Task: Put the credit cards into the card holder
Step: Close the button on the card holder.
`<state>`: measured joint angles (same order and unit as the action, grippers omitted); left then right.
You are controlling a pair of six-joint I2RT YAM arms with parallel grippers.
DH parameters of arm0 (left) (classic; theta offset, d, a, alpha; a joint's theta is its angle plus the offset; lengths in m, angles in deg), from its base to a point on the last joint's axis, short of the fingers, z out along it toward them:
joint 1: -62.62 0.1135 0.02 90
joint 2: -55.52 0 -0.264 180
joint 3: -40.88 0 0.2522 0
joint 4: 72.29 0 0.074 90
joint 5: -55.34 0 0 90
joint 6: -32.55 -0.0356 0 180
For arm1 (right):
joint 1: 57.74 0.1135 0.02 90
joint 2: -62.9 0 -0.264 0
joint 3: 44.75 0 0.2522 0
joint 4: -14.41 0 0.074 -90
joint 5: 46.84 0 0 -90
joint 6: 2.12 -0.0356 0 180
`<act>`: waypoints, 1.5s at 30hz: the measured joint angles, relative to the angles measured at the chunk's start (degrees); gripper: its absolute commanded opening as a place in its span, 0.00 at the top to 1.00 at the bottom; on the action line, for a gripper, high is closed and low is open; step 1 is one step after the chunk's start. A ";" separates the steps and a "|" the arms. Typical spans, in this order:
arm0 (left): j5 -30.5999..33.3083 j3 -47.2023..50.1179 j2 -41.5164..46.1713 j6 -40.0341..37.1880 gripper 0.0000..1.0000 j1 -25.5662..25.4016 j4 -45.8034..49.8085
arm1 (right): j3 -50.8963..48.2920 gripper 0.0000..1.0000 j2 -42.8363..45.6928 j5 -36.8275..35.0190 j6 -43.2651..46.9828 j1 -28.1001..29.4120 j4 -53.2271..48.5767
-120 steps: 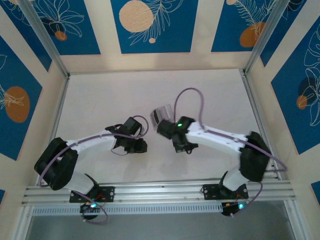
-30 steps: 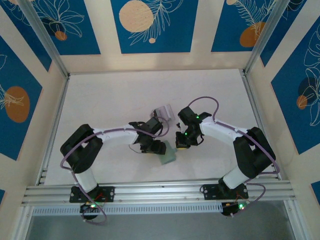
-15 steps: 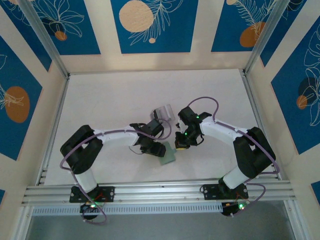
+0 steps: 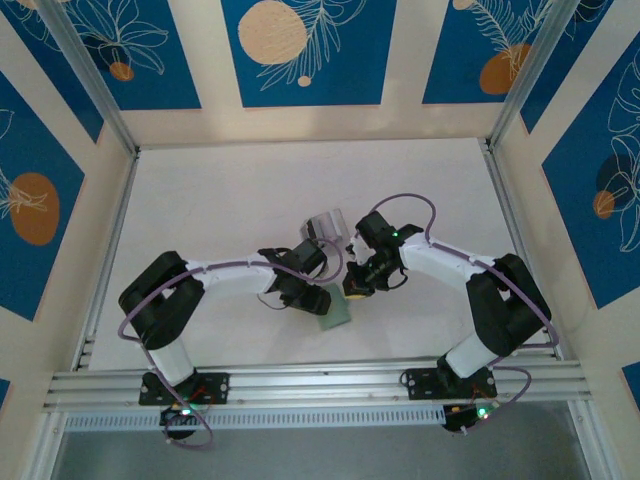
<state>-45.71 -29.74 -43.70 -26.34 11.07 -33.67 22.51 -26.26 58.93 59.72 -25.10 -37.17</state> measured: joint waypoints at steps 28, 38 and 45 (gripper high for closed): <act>-0.04 2.14 0.92 1.51 0.44 0.04 -2.99 | 0.83 1.00 -9.16 6.78 0.09 2.67 5.33; -0.07 2.97 1.40 1.92 0.43 0.11 -3.87 | 1.64 1.00 -10.51 7.41 -0.15 2.64 4.79; -3.50 6.49 3.72 4.90 0.42 2.03 -8.57 | 3.08 1.00 -12.15 7.45 -0.59 2.64 3.32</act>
<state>-49.21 -23.25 -39.99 -21.45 13.10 -42.23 25.59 -38.42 66.38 59.13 -22.45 -33.85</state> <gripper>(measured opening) 0.572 0.065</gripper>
